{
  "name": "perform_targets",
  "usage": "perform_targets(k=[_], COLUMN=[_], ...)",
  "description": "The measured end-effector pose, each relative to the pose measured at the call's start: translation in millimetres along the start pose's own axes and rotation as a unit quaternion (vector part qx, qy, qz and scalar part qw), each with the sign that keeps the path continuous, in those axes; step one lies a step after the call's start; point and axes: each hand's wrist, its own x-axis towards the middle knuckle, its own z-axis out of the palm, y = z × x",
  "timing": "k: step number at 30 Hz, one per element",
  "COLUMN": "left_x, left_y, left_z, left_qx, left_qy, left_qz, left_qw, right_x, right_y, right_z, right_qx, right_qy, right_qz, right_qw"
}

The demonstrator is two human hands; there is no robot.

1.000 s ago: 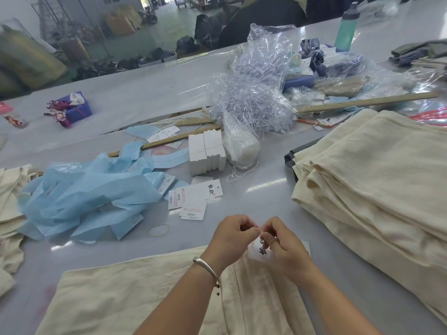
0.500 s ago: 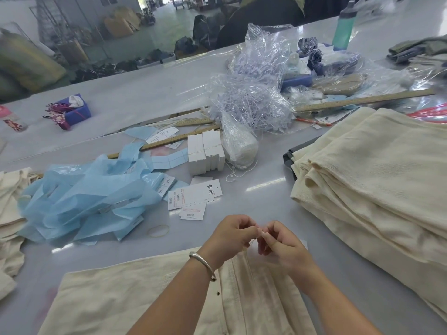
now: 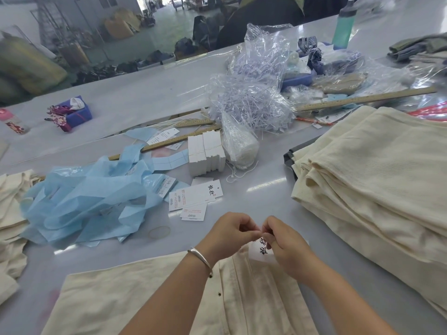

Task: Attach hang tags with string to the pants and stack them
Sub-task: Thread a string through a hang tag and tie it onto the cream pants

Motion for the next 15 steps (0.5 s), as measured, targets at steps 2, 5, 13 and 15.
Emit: perform_targets(k=[2, 5, 13, 15], left_x=[-1.6, -2.2, -3.2, -0.6], left_y=[-2.5, -8.8, -20.5, -21.0], left_z=[-3.9, -8.4, -9.7, -8.4], left_qx=[-0.086, -0.17, -0.186, -0.164], left_qy=[-0.038, -0.084, -0.099, -0.08], left_qz=[-0.026, -0.061, -0.053, -0.047], left_qw=[0.995, 0.98, 0.976, 0.982], right_x=[0.6, 2.7, 1.3, 2.5], right_y=[-2.6, -6.4, -0.3, 0.8], right_z=[-2.6, -5.0, 3.5, 0.9], right_qx=[0.006, 0.005, -0.102, -0.139], right_qy=[-0.007, -0.011, -0.009, -0.021], right_qz=[-0.005, -0.02, -0.086, -0.094], right_qw=[1.0, 1.0, 0.991, 0.986])
